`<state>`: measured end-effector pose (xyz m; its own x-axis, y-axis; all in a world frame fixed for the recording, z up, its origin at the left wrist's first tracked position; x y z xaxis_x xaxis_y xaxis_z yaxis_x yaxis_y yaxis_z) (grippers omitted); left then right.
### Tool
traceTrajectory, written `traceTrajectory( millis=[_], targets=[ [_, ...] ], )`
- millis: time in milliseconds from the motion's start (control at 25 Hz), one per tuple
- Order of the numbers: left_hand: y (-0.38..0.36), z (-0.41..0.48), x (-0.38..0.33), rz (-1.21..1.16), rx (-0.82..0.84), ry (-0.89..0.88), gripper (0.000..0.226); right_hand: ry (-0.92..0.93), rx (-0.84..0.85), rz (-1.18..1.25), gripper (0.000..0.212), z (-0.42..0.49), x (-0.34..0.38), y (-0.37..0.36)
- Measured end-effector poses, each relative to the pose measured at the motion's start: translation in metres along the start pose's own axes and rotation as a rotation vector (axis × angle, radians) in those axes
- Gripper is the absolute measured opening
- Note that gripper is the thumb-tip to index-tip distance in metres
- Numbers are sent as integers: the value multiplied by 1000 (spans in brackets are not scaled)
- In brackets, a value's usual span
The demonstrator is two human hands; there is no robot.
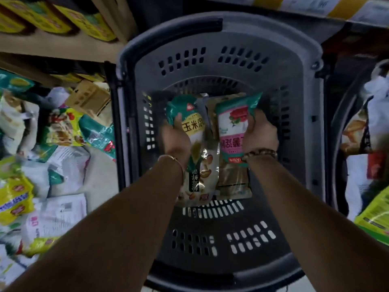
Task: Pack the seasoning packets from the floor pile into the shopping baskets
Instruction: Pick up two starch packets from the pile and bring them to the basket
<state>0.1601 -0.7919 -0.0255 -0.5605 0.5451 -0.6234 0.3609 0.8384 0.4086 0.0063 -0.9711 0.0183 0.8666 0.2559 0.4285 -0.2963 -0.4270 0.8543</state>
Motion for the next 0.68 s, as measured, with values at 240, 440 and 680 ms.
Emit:
traceTrajectory(
  millis=[240, 440, 680],
  targets=[
    [-54, 86, 6, 236, 55, -77, 40, 5, 36, 46, 30, 59, -23, -63],
    [-64, 107, 27, 435, 0, -74, 38, 22, 57, -93, 39, 80, -46, -84],
    [-72, 55, 27, 712, 18, -384, 67, 359, -15, -268, 68, 39, -24, -80]
  ],
)
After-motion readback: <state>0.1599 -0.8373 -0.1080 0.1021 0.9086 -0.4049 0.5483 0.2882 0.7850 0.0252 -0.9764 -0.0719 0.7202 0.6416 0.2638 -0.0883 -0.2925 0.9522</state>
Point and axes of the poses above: each hand's wrist, its own z-axis towards the middle knuckle, its own y-axis out of the back of the hand, x = y × z, the point moved 8 cm from there along z, towards the middle knuckle, and after that the axes turned 6 degrees about y, right-handed, at the moved point
